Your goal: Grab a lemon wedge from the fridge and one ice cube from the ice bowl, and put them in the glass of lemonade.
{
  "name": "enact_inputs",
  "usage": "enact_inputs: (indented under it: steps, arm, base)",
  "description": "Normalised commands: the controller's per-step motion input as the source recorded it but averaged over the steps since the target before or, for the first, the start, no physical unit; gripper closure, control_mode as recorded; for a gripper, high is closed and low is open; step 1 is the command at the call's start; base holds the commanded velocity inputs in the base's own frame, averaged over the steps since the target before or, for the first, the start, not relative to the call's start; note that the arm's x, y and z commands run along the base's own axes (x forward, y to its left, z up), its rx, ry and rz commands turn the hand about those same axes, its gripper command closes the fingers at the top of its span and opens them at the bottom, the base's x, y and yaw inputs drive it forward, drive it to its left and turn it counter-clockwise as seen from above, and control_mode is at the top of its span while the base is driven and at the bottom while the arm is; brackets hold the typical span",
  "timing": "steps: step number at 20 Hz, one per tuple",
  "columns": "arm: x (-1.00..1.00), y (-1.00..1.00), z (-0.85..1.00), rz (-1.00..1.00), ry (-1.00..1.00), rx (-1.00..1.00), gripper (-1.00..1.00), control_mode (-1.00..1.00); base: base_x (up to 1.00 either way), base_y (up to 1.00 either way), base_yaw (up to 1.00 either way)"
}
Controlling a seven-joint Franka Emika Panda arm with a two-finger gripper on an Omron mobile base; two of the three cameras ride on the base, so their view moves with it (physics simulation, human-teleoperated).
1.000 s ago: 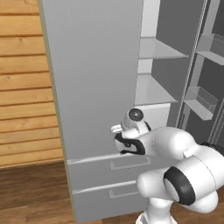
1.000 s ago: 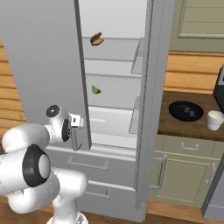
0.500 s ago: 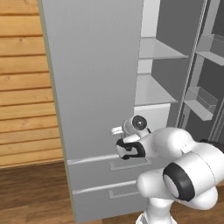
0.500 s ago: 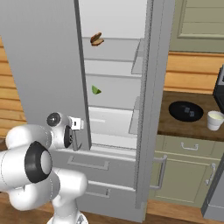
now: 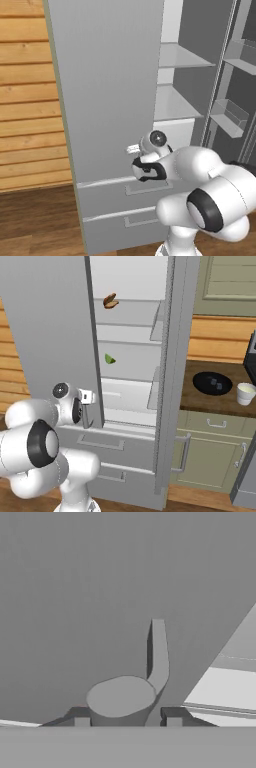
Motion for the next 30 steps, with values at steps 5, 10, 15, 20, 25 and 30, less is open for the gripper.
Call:
enact_inputs:
  steps: [5,10,15,20,25,30]
  arm:
    - [-0.07,0.28,0.27,0.0,0.02,0.0,1.0,-1.0]
    - [-0.51,0.43,0.4,0.0,0.0,0.0,1.0,-1.0]
    - [-0.93,0.47,0.55,0.02,0.0,0.0,1.0,-1.0]
    - [-1.0,0.4,0.4,0.08,0.0,0.0,1.0,-1.0]
    - [-1.0,-0.03,0.43,0.09,-0.35,0.13,1.0,-1.0]
    - [-0.48,-0.49,0.96,0.0,-0.18,0.27,1.0,-1.0]
  base:
    - [0.0,0.0,0.0]
    - [0.0,0.0,0.0]
    - [0.0,0.0,0.0]
    - [0.0,0.0,0.0]
    - [0.0,0.0,0.0]
    - [0.0,0.0,0.0]
